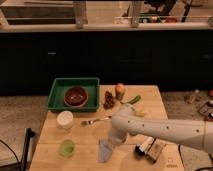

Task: Wipe table surface with towel

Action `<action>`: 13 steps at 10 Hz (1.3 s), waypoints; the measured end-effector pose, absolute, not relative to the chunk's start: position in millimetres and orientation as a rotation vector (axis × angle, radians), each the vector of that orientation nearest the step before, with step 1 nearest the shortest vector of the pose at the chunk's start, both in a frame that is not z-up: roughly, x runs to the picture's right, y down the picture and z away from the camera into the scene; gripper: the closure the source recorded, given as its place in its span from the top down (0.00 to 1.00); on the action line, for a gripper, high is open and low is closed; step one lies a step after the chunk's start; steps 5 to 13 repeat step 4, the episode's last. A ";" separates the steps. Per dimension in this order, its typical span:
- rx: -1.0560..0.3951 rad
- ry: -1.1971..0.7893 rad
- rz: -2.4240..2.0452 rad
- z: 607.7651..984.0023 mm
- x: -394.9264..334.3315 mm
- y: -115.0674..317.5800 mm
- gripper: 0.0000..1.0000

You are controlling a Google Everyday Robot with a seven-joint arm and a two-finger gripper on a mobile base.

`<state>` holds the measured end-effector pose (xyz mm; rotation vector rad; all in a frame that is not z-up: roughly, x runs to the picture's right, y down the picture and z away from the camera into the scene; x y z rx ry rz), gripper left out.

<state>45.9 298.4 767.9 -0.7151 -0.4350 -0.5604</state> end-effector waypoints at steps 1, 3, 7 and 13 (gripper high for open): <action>-0.701 -0.435 -0.538 771.2 63.9 292.0 0.01; -0.682 -0.441 -0.527 780.2 72.1 276.5 0.01; -0.677 -0.447 -0.538 783.3 70.0 269.6 0.01; -0.677 -0.447 -0.538 783.3 70.0 269.6 0.01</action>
